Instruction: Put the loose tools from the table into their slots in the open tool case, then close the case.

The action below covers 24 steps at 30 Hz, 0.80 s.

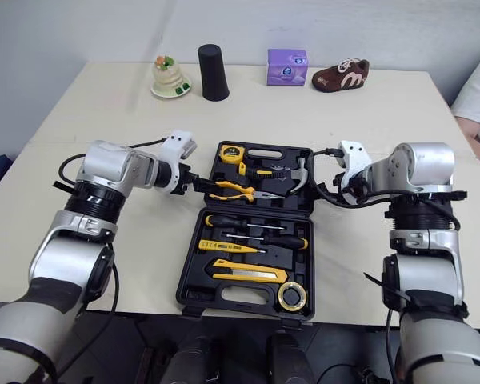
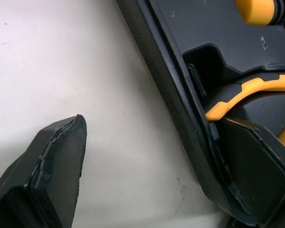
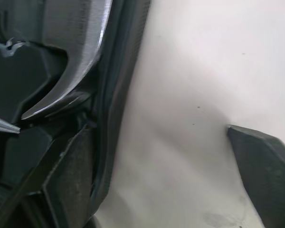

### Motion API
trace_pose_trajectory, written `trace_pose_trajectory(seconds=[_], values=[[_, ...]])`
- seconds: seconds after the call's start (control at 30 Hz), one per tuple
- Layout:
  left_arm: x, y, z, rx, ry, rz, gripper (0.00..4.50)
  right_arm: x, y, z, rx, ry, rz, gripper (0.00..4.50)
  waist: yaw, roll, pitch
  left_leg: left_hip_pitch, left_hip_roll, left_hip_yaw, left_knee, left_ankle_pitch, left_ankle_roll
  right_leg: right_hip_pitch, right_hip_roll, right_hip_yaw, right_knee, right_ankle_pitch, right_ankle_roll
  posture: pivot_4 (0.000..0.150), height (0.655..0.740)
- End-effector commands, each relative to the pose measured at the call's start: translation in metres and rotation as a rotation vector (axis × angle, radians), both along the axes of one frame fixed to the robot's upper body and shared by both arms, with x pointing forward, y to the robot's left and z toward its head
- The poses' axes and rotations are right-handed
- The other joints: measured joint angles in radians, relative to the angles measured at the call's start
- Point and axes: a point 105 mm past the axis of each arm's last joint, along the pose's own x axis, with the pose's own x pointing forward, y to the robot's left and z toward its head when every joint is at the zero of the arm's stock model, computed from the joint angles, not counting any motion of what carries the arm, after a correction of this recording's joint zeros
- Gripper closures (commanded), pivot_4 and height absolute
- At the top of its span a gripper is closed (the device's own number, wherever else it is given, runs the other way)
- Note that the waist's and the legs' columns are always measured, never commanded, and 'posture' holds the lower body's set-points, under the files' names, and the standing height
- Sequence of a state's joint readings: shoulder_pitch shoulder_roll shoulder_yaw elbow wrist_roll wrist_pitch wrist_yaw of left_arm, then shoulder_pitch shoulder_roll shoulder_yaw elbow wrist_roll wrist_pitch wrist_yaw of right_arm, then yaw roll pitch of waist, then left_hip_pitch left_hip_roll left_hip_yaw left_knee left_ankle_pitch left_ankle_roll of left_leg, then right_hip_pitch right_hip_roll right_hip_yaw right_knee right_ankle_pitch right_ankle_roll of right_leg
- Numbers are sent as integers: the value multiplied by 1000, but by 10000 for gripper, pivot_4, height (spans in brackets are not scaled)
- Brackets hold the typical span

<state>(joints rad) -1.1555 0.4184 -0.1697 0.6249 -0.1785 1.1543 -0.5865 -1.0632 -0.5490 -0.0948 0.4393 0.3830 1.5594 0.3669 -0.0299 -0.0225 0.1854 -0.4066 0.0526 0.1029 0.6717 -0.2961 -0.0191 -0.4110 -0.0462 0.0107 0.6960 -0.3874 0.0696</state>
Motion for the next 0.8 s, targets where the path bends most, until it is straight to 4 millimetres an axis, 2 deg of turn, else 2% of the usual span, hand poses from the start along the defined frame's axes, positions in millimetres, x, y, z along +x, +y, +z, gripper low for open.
trace_pose_trajectory(seconds=[0.03, 0.2, 0.23, 0.3, 0.4, 0.43, 0.5, 0.57, 0.67, 0.8], values=[[1, -3, -1, -33, 31, 12, 7848, -1, 0, 0, 14, 32, -21, 17104, 2, 0, 0, 0, 0, 0, 1, 0, 0, 0, 0, 0, 0, 0, 0, 1500, 7341], [2, -9, 5, -50, 36, -4, 30446, -2, 6, -3, 45, 66, -12, 41885, 2, 0, 0, 0, 0, -1, 3, 0, 0, 1, 0, -1, 1, 0, 0, 1500, 7341], [1, -11, 6, -63, 40, -7, 35162, -2, 7, -5, 48, 71, -16, 45000, 2, 0, 0, 0, 0, -1, 3, 0, 0, 1, 0, -1, 1, 0, 0, 1500, 7341], [2, -16, 8, -86, 36, -6, 42284, -1, 8, -8, 68, 81, -35, 45000, 0, 0, 0, 0, 0, -1, 5, 0, 0, 2, 0, -1, 2, 0, 0, 1500, 7341], [0, -19, 11, -126, 56, -1, 42690, 0, 9, -5, 86, 65, -44, 45000, -1, 0, 0, 0, 0, -1, 6, 0, 0, 2, 0, -1, 3, 0, 0, 1500, 7341], [0, -20, 14, -150, 55, 5, 42710, 2, 9, 1, 105, 30, -54, 45000, -1, 0, 0, 0, 0, -1, 6, 0, 0, 2, 0, -1, 3, 0, 0, 1500, 7341], [5, -20, 26, -229, -7, 33, 42958, 15, 12, 27, 163, -170, -57, 45000, -1, 0, 0, 0, 0, -1, 6, 0, 0, 2, 0, 0, 3, 0, 0, 1500, 7341], [11, -20, 37, -298, -84, 55, 43131, 20, 13, 46, 187, -339, -32, 45000, -1, 0, 0, -1, 0, -1, 7, 0, 0, 1, 0, 0, 3, 0, 0, 1500, 7341], [16, -17, 49, -396, -173, 104, 43665, 21, 9, 61, 161, -526, -13, 45000, 0, 0, 0, -4, 0, -1, 6, 0, 0, -3, 0, 0, 4, 0, 1, 1500, 7341], [22, 6, 48, -389, -354, 193, 44920, 21, -13, 56, -140, -784, 62, 45000, -1, 0, 0, -7, 0, -1, 4, 0, 0, -5, 0, -1, 4, 1, 1, 1500, 7341]])
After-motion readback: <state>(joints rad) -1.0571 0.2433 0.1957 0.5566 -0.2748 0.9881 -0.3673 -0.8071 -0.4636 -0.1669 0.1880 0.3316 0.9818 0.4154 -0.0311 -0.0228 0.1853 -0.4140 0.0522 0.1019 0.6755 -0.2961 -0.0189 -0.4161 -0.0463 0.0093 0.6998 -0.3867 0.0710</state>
